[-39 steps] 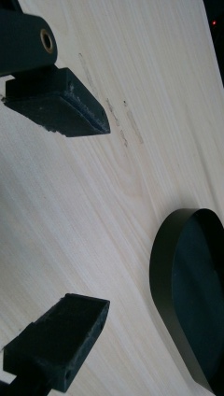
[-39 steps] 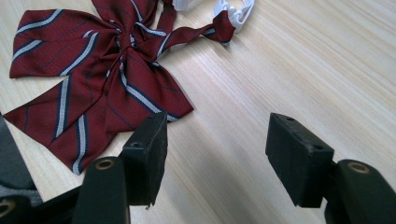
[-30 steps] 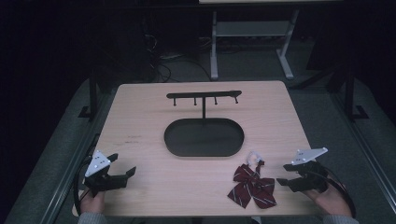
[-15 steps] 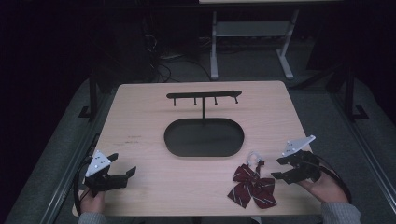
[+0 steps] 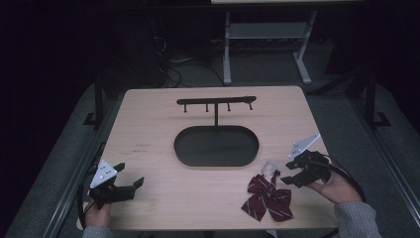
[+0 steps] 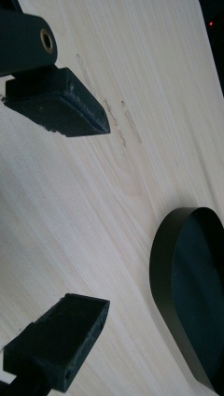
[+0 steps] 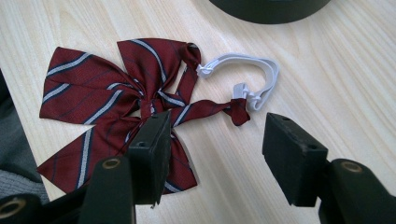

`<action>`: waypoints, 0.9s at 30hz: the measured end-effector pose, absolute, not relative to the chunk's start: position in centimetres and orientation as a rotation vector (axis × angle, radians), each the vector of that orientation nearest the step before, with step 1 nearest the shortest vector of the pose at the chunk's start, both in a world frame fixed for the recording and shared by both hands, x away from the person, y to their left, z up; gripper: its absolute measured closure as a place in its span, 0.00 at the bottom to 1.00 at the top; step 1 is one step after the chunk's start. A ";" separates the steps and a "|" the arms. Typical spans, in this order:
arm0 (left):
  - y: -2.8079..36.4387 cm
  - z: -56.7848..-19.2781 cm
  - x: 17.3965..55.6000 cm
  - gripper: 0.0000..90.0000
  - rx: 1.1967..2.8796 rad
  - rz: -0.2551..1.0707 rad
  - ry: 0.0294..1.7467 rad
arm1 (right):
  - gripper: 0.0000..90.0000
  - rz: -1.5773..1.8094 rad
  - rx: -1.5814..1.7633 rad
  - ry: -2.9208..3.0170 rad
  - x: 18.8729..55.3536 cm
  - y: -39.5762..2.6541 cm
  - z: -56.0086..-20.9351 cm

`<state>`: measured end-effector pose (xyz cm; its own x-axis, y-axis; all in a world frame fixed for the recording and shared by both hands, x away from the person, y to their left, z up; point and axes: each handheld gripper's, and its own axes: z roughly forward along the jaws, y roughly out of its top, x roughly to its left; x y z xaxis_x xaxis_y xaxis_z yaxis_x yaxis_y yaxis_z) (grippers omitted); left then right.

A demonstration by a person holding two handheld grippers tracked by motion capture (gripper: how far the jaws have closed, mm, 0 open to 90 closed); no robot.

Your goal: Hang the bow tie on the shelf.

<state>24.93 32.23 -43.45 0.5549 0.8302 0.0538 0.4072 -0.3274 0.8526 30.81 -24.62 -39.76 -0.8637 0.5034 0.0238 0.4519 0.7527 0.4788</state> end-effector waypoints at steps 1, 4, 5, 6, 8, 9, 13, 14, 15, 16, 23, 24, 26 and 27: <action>32.2 -43.5 24.9 0.15 1.940 0.629 1.001 | 0.46 0.733 0.765 2.839 30.9 -24.6 -39.7; 32.2 -43.5 24.9 0.15 1.941 0.627 1.003 | 0.46 0.732 0.764 2.845 31.0 -24.5 -39.6; 32.2 -43.5 24.9 0.15 1.940 0.630 1.001 | 0.46 0.725 0.756 2.846 31.2 -24.4 -39.4; 32.2 -43.5 24.9 0.15 1.939 0.630 1.002 | 0.46 0.726 0.761 2.848 31.2 -24.4 -39.3; 32.2 -43.4 24.9 0.15 1.939 0.629 1.003 | 0.46 0.714 0.751 2.851 31.4 -24.3 -39.2; 32.2 -43.4 24.9 0.15 1.939 0.630 1.003 | 0.46 0.717 0.754 2.853 31.5 -24.2 -39.1; 32.2 -43.5 24.9 0.15 1.940 0.632 1.003 | 0.46 0.706 0.741 2.863 31.8 -23.9 -38.8; 32.2 -43.5 24.9 0.15 1.941 0.632 1.003 | 0.46 0.707 0.739 2.863 32.0 -23.8 -38.7; 32.2 -43.4 24.9 0.15 1.940 0.631 1.003 | 0.46 0.703 0.735 2.868 32.1 -23.8 -38.7; 32.2 -43.4 24.9 0.15 1.940 0.631 1.003 | 0.46 0.703 0.735 2.868 32.1 -23.8 -38.7; 32.3 -43.5 25.0 0.15 1.935 0.633 1.006 | 0.47 0.684 0.714 2.883 33.1 -23.0 -38.0; 32.3 -43.5 25.0 0.15 1.935 0.633 1.006 | 0.47 0.684 0.714 2.883 33.1 -23.0 -38.0; 32.3 -43.4 25.0 0.15 1.935 0.633 1.005 | 0.47 0.688 0.708 2.890 33.4 -22.8 -38.0; 32.3 -43.4 25.0 0.15 1.938 0.631 1.008 | 0.47 0.674 0.703 2.895 33.7 -22.6 -37.9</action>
